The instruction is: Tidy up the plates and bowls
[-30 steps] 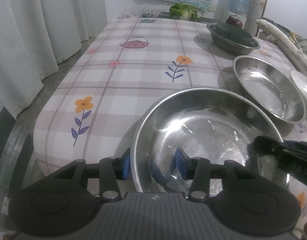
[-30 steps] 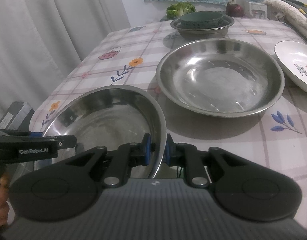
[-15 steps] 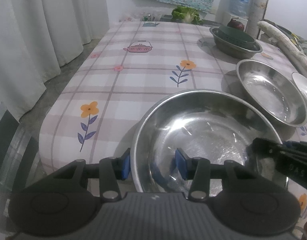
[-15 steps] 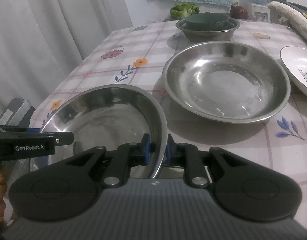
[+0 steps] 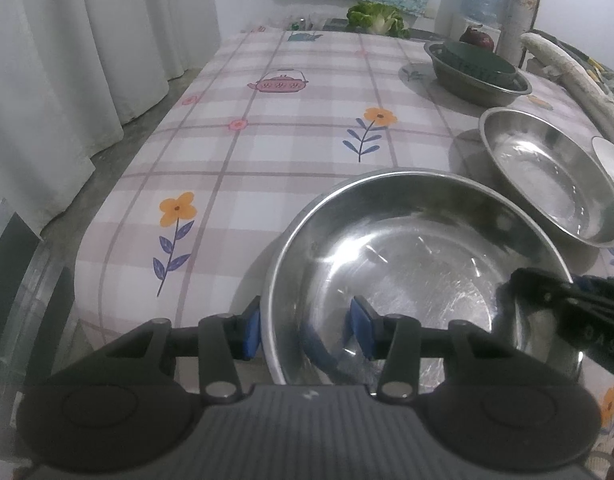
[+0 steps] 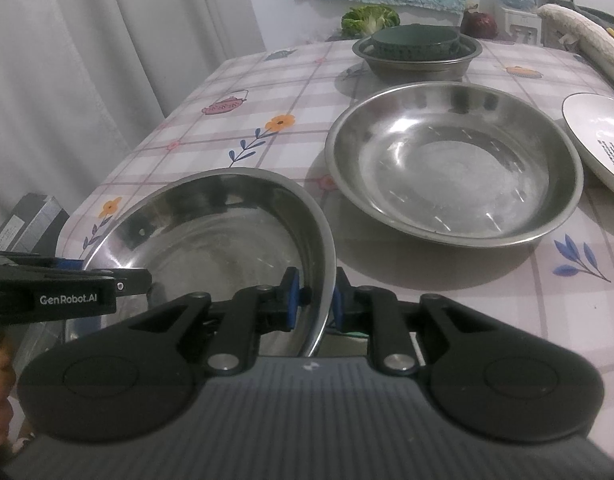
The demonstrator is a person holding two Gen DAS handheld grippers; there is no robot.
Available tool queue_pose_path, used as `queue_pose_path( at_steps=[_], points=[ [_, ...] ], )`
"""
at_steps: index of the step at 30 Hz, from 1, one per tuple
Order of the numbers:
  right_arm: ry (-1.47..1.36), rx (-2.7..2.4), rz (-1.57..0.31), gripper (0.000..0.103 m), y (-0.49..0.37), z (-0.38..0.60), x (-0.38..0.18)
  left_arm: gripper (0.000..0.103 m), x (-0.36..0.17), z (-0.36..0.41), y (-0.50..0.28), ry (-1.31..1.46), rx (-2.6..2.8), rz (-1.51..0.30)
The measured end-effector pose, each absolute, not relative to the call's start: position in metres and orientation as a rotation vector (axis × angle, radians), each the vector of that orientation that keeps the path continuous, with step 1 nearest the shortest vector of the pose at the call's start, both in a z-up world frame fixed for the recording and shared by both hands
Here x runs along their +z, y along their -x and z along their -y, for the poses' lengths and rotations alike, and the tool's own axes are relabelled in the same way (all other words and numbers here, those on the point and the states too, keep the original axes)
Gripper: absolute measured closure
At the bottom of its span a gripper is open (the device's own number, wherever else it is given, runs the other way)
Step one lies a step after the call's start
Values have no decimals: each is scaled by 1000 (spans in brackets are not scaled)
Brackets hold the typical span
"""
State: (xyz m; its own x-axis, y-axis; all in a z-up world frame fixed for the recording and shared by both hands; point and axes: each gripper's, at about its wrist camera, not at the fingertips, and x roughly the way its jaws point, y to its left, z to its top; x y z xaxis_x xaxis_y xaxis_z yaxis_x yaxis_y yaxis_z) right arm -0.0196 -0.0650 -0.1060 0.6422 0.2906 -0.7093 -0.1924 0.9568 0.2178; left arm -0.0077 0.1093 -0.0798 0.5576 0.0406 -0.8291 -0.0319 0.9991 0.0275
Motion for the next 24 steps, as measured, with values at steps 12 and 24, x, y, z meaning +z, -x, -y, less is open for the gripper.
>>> queue_pose_path(
  at_steps=[12, 24],
  points=[
    [-147, 275, -834, 83, 18, 69, -105, 54, -75, -106, 11, 3, 31, -961],
    [-150, 279, -808, 83, 27, 73, -98, 54, -63, -102, 20, -15, 31, -929]
  ],
)
